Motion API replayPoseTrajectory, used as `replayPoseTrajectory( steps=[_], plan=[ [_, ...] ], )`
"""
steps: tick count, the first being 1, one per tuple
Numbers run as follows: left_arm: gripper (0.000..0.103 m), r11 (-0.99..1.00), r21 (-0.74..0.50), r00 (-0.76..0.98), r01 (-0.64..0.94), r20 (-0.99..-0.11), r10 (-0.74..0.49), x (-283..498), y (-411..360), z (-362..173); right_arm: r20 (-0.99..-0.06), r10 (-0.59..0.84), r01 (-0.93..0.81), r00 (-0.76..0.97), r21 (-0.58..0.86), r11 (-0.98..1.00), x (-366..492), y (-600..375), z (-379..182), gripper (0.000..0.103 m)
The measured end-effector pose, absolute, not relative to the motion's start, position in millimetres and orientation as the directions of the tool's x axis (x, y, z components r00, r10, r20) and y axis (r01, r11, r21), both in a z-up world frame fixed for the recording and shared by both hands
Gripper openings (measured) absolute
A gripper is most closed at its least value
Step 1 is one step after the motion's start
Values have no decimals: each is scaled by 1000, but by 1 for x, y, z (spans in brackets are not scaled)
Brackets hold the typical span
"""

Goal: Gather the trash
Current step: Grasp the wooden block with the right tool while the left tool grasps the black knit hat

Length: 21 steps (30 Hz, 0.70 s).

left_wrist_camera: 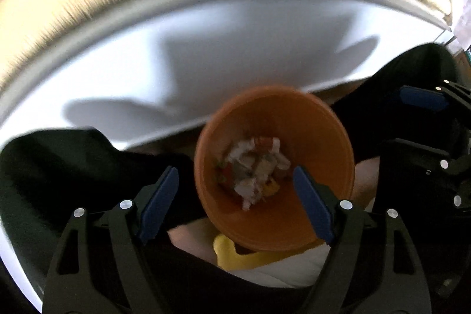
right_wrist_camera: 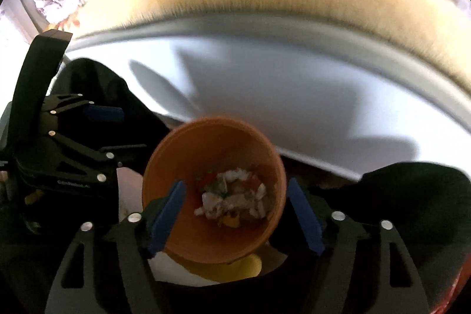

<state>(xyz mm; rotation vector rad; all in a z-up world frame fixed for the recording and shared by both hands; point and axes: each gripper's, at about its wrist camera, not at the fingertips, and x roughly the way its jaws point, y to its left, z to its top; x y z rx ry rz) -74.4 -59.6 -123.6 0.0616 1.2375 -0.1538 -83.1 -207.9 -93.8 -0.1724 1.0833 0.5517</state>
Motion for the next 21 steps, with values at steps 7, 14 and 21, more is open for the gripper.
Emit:
replayPoseTrajectory(
  steps=[7, 14, 21],
  plan=[
    [88, 993, 33, 532, 118, -846, -35, -62, -46, -39, -719, 425, -463, 550, 161, 872, -82, -230, -22, 90],
    [90, 996, -76, 633, 43, -770, -86, 25, -38, 22, -552, 484, -401, 678, 274, 874, -54, -261, 23, 93],
    [90, 999, -2, 629, 51, -777, -34, 121, -58, 27, -538, 464, -362, 704, 290, 886, -44, -278, 23, 93]
  ],
)
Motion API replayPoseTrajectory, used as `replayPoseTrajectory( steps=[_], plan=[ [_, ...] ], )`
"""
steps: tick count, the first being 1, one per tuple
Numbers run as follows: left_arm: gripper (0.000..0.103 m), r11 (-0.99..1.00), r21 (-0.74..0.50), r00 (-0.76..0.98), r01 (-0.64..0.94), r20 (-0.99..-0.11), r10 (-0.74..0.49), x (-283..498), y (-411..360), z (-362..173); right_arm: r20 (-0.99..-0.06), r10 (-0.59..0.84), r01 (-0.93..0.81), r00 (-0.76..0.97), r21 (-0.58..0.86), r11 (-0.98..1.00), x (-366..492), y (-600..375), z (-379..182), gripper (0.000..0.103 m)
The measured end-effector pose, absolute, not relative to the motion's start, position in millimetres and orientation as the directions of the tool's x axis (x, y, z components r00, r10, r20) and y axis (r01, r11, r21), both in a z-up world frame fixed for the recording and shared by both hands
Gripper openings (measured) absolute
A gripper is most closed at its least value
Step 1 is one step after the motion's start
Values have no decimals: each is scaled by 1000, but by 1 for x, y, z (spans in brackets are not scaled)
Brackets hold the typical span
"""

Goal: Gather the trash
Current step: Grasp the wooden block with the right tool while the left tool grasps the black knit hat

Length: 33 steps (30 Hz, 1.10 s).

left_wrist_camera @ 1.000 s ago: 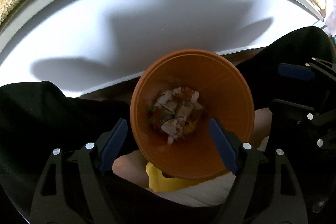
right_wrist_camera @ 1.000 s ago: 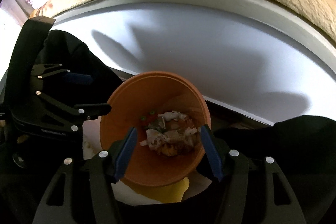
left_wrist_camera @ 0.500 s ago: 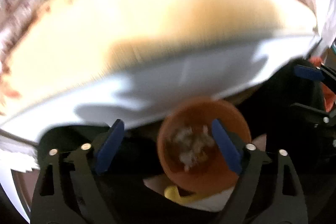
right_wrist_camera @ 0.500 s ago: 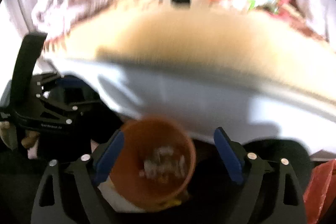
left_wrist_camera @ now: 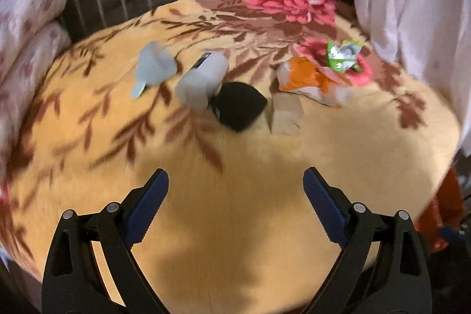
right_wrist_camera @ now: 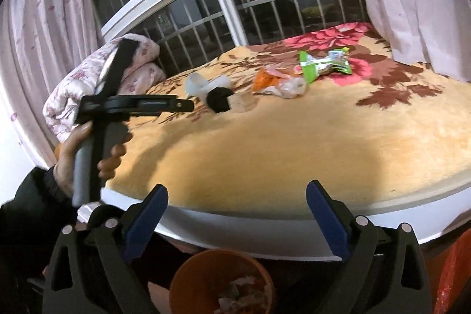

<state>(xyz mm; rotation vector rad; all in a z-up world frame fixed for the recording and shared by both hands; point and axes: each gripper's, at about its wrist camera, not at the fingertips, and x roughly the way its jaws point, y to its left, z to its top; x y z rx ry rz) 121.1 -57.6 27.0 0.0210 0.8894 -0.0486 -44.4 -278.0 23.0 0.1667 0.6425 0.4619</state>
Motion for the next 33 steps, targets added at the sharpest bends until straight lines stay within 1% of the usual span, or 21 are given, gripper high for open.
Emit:
replayPoseTrajectory(
  steps=[3, 6, 11, 15, 17, 18, 19, 23, 25, 26, 27, 28, 31, 33],
  plan=[
    [90, 994, 79, 630, 70, -776, 17, 133, -68, 19, -533, 440, -353, 723, 263, 898, -35, -283, 29, 93],
    [90, 989, 134, 642, 59, -764, 65, 128, -64, 14, -516, 440, -368, 735, 241, 898, -11, -280, 36, 93],
    [90, 991, 133, 632, 9, -769, 98, 113, -36, 8, -532, 477, -432, 700, 217, 876, 52, -255, 42, 93],
    [90, 994, 99, 634, -48, -766, 107, 101, -6, 9, -598, 494, -523, 631, 143, 841, 107, -218, 40, 92],
    [90, 995, 80, 638, -66, -763, 104, 98, 3, 10, -650, 497, -572, 575, 114, 812, 135, -198, 35, 91],
    [90, 995, 70, 641, -73, -760, 101, 97, 8, 11, -684, 494, -596, 538, 106, 796, 152, -187, 31, 90],
    [90, 995, 57, 646, -79, -758, 95, 96, 12, 13, -705, 488, -609, 514, 101, 787, 163, -181, 27, 86],
    [90, 996, 6, 661, -89, -747, 63, 93, 22, 16, -788, 439, -649, 432, 66, 758, 208, -159, 9, 81],
    [90, 996, -11, 663, -87, -747, 49, 94, 23, 16, -818, 428, -675, 385, 67, 735, 225, -150, -4, 75],
    [90, 996, -16, 663, -86, -747, 45, 95, 23, 15, -826, 428, -684, 366, 73, 726, 229, -146, -8, 70],
    [90, 996, -17, 662, -84, -748, 43, 95, 23, 15, -835, 425, -694, 349, 75, 716, 234, -143, -13, 54],
    [90, 996, -20, 662, -82, -748, 39, 96, 22, 14, -843, 428, -709, 325, 82, 700, 237, -140, -17, 45],
    [90, 997, -30, 661, -70, -750, 24, 96, 17, 15, -829, 442, -712, 343, 78, 698, 230, -142, -13, 45],
    [90, 998, -23, 662, -54, -749, 19, 96, 10, 15, -805, 474, -701, 356, 105, 705, 217, -151, -5, 45]
  ],
)
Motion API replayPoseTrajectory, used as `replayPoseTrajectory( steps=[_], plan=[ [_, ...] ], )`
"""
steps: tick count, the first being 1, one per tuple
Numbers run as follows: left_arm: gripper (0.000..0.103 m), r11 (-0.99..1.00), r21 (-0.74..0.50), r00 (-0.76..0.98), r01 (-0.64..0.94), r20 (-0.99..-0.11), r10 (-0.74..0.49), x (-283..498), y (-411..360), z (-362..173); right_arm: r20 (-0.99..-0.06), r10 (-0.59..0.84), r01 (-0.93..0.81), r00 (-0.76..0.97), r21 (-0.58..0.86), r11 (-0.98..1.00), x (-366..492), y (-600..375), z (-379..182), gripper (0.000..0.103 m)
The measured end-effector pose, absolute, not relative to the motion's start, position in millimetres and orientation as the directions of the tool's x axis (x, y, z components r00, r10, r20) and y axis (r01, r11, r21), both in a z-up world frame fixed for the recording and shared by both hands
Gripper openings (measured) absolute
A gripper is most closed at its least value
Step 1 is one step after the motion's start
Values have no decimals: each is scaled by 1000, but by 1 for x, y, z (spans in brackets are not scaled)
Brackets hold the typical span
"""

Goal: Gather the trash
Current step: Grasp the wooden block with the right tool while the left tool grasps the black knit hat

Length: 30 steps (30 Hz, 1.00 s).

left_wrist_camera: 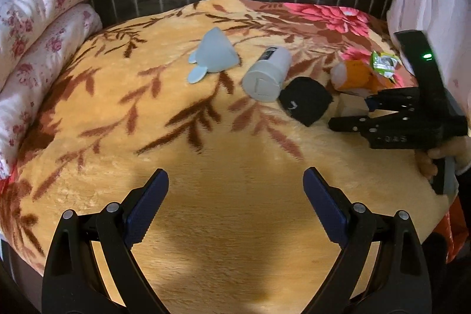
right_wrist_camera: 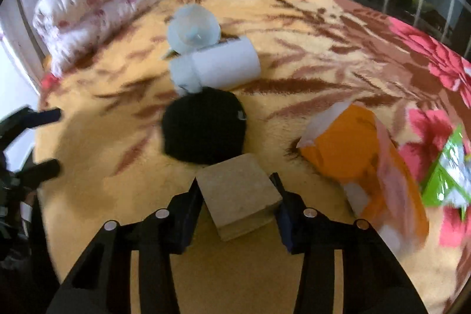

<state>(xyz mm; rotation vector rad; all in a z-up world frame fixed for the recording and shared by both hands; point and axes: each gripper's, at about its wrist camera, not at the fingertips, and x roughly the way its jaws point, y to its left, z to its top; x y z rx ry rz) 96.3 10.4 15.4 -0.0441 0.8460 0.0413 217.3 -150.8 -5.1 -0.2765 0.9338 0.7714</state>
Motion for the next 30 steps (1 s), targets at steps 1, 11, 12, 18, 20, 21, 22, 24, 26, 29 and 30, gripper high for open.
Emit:
replayPoseTrajectory(
  steps=[1, 11, 12, 18, 20, 21, 22, 24, 26, 29, 30],
  plan=[
    [90, 999, -18, 661, -48, -750, 18, 97, 8, 15, -796, 475, -688, 375, 105, 718, 212, -155, -1, 45],
    [90, 998, -59, 642, -6, -766, -41, 155, -52, 12, -623, 436, -468, 650, 124, 875, 94, -256, 42, 45],
    [90, 998, -55, 638, -12, -769, -34, 162, -56, 11, -611, 434, -457, 662, 130, 880, 85, -264, 43, 45],
    [90, 989, -55, 564, -138, -825, 33, 210, -70, -9, -573, 433, -433, 695, 148, 889, 48, -297, 38, 45],
    [90, 978, -91, 540, -188, -841, 26, 225, -67, -16, -570, 449, -439, 688, 165, 883, 45, -298, 34, 45],
    [90, 975, -99, 538, -200, -843, 25, 229, -67, -18, -568, 455, -442, 686, 173, 880, 44, -298, 32, 45],
    [90, 972, -100, 535, -215, -844, 32, 235, -66, -20, -567, 463, -445, 681, 180, 877, 45, -298, 30, 45],
    [61, 966, -97, 526, -239, -849, 45, 244, -63, -24, -565, 472, -448, 677, 194, 873, 44, -299, 26, 45],
    [59, 960, -120, 526, -254, -850, 33, 246, -57, -28, -563, 486, -450, 669, 215, 867, 43, -299, 22, 45],
    [56, 965, -125, 550, -229, -835, 22, 237, -59, -26, -558, 500, -447, 663, 241, 861, 42, -297, 18, 45],
    [55, 969, -118, 554, -216, -832, 22, 233, -59, -24, -558, 503, -446, 660, 247, 860, 41, -297, 17, 45]
  ],
)
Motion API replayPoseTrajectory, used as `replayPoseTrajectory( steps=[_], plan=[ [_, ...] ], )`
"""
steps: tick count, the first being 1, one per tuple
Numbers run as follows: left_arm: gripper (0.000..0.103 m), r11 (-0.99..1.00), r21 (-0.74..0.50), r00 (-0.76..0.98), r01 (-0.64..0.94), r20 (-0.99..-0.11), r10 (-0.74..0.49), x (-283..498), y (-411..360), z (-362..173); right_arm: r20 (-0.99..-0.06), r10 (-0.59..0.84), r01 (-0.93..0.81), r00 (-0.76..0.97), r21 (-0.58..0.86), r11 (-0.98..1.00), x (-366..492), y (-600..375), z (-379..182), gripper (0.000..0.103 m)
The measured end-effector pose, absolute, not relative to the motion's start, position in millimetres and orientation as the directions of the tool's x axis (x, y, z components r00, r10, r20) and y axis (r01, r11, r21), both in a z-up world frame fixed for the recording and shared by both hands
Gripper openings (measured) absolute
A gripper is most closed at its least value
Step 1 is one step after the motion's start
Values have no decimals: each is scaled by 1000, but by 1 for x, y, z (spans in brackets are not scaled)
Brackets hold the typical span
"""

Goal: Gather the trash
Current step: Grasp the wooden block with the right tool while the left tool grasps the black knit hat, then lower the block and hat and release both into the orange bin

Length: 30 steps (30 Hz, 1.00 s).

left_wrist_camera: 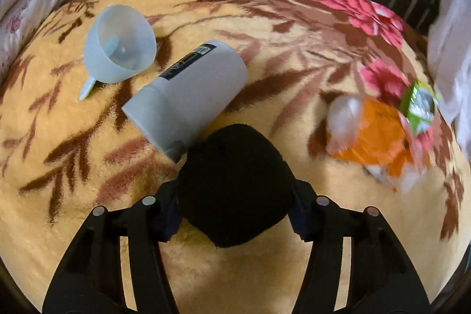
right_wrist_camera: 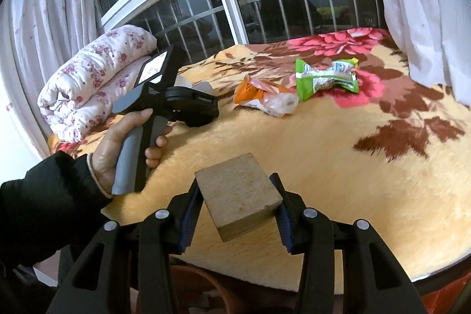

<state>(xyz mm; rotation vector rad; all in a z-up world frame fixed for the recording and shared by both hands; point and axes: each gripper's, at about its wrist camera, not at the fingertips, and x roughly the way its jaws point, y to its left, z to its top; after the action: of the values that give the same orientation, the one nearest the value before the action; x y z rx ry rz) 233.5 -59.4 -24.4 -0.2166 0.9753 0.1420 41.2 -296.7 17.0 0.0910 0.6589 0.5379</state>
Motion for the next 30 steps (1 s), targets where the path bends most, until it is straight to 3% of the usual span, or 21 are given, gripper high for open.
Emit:
replayPoseTrajectory(
  steps=[15, 19, 30],
  plan=[
    [55, 991, -127, 649, 30, -752, -116, 87, -59, 6, -577, 524, -486, 627, 235, 842, -7, -256, 14, 45],
    [55, 994, -72, 674, 78, -731, -105, 40, -61, 10, -586, 520, -507, 621, 204, 837, -26, -243, 14, 45],
    [55, 978, -9, 627, 206, -767, -139, -57, -69, -30, -668, 501, -550, 550, 161, 820, -72, -218, -10, 45]
  ],
)
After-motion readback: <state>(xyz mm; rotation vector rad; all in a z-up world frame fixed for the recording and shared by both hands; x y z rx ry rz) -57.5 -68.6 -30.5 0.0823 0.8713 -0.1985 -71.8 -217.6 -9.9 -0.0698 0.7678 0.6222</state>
